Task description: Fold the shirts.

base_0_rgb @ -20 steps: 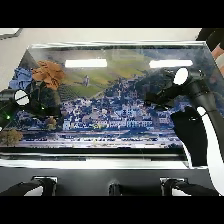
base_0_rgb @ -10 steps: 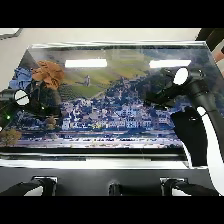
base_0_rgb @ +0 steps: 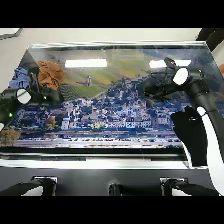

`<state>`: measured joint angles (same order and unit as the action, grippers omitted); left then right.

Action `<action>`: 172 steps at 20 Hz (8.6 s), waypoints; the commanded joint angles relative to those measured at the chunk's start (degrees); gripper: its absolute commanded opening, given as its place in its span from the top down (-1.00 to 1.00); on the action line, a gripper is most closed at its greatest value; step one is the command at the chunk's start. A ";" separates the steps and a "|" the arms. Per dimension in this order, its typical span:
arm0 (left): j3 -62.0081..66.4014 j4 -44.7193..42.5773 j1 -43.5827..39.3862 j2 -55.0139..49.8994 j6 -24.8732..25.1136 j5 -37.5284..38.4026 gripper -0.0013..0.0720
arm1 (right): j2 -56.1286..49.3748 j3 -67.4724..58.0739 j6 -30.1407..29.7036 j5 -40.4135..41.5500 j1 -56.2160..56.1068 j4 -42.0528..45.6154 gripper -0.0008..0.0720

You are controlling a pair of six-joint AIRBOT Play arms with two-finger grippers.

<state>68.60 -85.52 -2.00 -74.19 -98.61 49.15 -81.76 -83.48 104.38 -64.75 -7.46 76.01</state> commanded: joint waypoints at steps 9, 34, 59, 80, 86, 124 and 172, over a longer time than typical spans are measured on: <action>45.46 22.75 35.74 -38.99 -15.87 5.70 -0.99 | -0.02 0.00 0.00 -3.80 -0.04 -0.37 -0.52; 45.53 76.30 36.85 -44.22 30.32 -4.44 0.91 | 0.90 -0.42 -4.66 -12.15 -0.04 -1.25 -0.52; 18.23 42.40 -41.00 -12.15 29.46 7.89 0.90 | 27.30 -0.42 -5.49 -23.67 -0.04 21.51 -0.58; 2.73 33.62 -9.29 -20.72 11.63 9.22 -0.98 | 11.87 9.99 -16.37 -21.38 -0.04 -6.58 -0.95; 2.73 36.98 -11.13 -23.82 13.29 7.69 -0.91 | 11.89 18.71 -18.40 -22.12 -0.04 -8.94 -0.96; 28.89 30.82 -0.59 0.96 20.83 9.16 0.90 | 12.87 -9.09 -25.18 7.17 9.81 -12.98 0.90; -31.08 35.23 21.40 -3.67 25.44 25.22 -0.63 | 8.02 29.46 -10.34 6.88 9.77 -0.35 0.89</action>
<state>49.41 -57.34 20.56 -80.79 -77.65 78.89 -73.71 -54.04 94.48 -55.94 2.33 75.66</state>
